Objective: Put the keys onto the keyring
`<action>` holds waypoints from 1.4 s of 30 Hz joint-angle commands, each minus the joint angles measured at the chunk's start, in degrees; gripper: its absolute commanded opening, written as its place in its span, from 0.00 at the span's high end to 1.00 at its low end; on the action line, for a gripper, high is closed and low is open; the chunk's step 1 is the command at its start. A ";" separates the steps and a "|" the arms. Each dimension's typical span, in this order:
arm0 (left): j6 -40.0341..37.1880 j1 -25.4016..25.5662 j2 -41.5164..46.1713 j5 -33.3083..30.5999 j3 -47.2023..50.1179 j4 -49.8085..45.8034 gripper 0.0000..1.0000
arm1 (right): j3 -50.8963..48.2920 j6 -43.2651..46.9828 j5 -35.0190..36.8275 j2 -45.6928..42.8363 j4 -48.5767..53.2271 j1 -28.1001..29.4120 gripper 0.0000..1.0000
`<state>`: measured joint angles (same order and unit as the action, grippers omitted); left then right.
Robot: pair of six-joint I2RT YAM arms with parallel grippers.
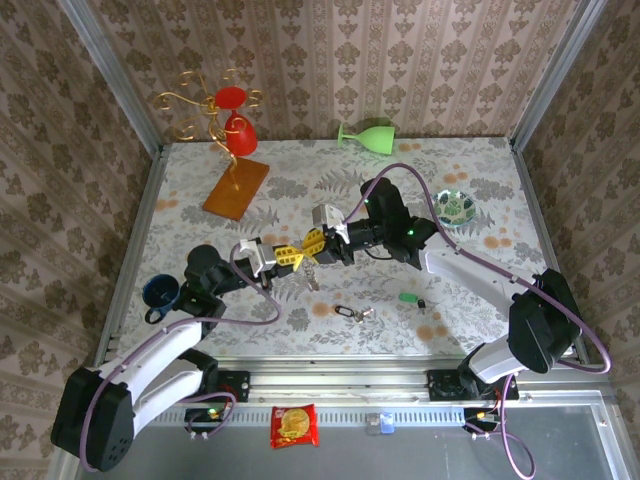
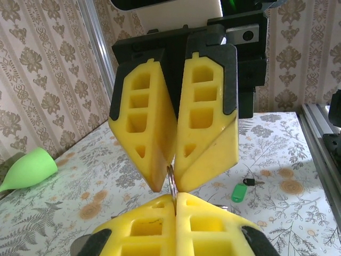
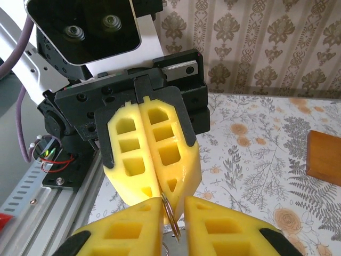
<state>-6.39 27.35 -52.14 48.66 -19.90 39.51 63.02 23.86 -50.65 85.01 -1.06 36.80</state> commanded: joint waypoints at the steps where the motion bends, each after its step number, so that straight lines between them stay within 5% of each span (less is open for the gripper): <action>1: 1.23 0.32 0.53 2.72 0.21 3.96 1.00 | -0.09 1.52 -0.16 0.59 0.88 0.12 0.84; 4: 1.13 0.31 0.72 2.54 0.30 3.74 1.00 | 0.76 3.03 -0.56 0.55 3.46 0.10 1.00; 6: 1.05 0.31 0.82 1.67 0.31 3.42 0.96 | 1.87 4.49 -0.66 0.40 6.14 0.10 1.00; 8: 0.13 0.35 1.51 -0.30 0.12 0.98 0.76 | 3.05 6.87 0.67 0.03 9.68 0.12 1.00; 11: -3.89 0.39 3.12 -2.18 -1.26 -7.22 0.75 | 6.39 12.86 4.54 -0.31 17.97 0.67 1.00; 16: -9.95 0.33 3.56 -1.67 -5.12 -19.37 0.76 | 13.09 22.55 12.73 1.17 31.29 2.87 1.00; 30: -10.48 0.29 0.38 1.70 -8.06 -20.22 0.81 | 22.20 28.57 20.32 5.15 40.32 7.89 1.00; 38: -10.40 0.26 0.06 2.74 -8.23 -19.43 1.00 | 23.06 26.11 18.47 5.96 39.33 8.64 1.00; 42: -8.67 0.30 0.20 3.34 -6.82 -15.82 1.00 | 17.14 16.23 10.70 1.83 29.02 3.69 0.79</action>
<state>-16.34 27.35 -51.81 50.39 -25.78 19.68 83.18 46.94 -32.58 90.13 35.35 43.20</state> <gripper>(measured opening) 0.055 0.179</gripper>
